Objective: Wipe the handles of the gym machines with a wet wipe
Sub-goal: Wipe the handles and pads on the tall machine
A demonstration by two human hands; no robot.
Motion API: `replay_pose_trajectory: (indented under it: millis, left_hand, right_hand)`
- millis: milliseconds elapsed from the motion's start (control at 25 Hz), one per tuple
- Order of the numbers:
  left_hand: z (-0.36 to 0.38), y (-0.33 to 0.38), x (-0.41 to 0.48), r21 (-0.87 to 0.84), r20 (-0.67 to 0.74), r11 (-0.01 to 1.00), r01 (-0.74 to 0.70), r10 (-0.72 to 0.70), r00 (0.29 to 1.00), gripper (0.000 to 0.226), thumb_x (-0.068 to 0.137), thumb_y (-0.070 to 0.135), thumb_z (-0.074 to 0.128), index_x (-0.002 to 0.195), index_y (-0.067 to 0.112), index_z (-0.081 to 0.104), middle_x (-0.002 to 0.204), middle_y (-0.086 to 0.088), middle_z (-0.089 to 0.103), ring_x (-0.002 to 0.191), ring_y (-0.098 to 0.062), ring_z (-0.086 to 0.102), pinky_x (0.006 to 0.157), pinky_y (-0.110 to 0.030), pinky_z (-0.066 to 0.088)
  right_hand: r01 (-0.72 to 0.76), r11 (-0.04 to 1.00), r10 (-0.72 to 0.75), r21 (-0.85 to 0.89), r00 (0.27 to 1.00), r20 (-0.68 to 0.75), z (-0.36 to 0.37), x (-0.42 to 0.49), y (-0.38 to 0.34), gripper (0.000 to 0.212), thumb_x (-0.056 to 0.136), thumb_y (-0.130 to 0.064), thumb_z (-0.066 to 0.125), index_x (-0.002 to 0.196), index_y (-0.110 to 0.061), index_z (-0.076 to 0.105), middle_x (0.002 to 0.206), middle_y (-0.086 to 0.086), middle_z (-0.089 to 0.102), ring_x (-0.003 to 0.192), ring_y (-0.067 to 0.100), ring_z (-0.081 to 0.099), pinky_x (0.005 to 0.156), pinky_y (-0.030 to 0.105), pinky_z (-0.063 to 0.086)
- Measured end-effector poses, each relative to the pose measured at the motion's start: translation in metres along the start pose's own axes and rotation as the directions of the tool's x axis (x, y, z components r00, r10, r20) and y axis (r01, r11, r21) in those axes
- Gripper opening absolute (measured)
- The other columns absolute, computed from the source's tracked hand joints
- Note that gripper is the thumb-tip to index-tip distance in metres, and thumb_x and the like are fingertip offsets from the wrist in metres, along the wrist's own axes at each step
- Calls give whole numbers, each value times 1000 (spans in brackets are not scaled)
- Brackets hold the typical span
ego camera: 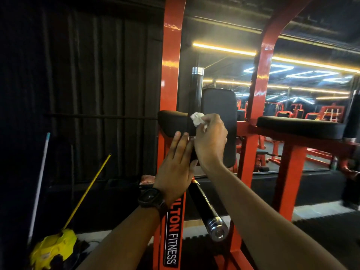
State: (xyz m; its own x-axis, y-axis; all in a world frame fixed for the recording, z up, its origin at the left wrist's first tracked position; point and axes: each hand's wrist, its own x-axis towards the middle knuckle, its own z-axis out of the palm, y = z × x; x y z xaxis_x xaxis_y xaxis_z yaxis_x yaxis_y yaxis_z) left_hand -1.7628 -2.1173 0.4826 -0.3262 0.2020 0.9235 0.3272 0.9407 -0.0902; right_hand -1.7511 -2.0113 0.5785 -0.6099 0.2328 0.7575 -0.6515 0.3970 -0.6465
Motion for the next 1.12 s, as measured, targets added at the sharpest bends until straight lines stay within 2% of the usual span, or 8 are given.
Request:
replay_pose_trajectory:
  millis: [80,200,400,520,640,880,1040,1120]
  left_hand:
    - [-1,0,-1,-20,-2,1000,6,-6,1000,63,100,32,37,154,9,15,162,-10,17,153,-23,4,120,-43,17]
    - [-3,1,1,-65,-2,996,57,-57,998,60,101,34,38,154,12,19,162,-8,19,154,-21,5,120,-36,16]
    - [-3,4,-1,-26,45,995,95,-94,995,60,101,37,34,154,16,18,163,-6,18,154,-23,7,117,-40,22]
    - [-5,5,-1,5,68,994,105,-105,992,60,101,39,32,155,18,15,164,-4,15,154,-23,6,117,-36,18]
    - [-8,6,0,0,87,994,109,-109,990,61,101,39,32,155,19,14,165,-2,11,155,-17,0,118,-33,15]
    - [-20,15,2,-139,174,960,243,-218,960,57,104,38,32,157,26,13,161,17,0,151,0,-13,119,-25,4]
    - [-32,23,5,-311,190,871,380,-334,923,47,106,24,42,153,22,35,162,7,27,152,-3,6,122,-27,11]
    - [-43,30,7,-456,112,811,368,-358,927,37,105,20,46,141,22,53,148,4,49,146,-8,31,121,-35,28]
  right_hand:
    - [-97,995,97,12,995,23,6,6,3,13,101,-17,50,110,-18,59,96,-7,59,85,8,56,62,13,39]
    - [-241,967,235,86,969,78,11,29,4,18,98,-15,49,92,-11,65,85,0,64,79,16,63,64,33,57]
    - [-217,954,176,205,963,204,-3,30,8,30,99,-13,53,73,-18,67,76,0,66,68,15,60,62,32,57]
    - [-180,917,136,356,980,145,-3,58,-9,17,98,-14,60,98,-27,73,88,-12,70,85,5,67,78,31,61]
    - [-31,905,6,425,998,62,-1,80,-20,20,97,-20,63,116,-24,70,103,-16,70,96,-4,66,83,14,54]
    - [112,954,-177,280,960,219,-15,44,14,6,94,-19,66,94,-24,64,83,-14,65,74,-3,65,61,15,53]
    - [243,970,-218,-15,892,397,-37,21,22,11,90,-13,68,90,-23,71,87,-16,68,81,-6,65,68,8,50]
    - [246,969,-230,5,897,377,-51,6,12,14,86,-10,70,95,-20,76,86,-21,66,84,-13,61,80,8,50]
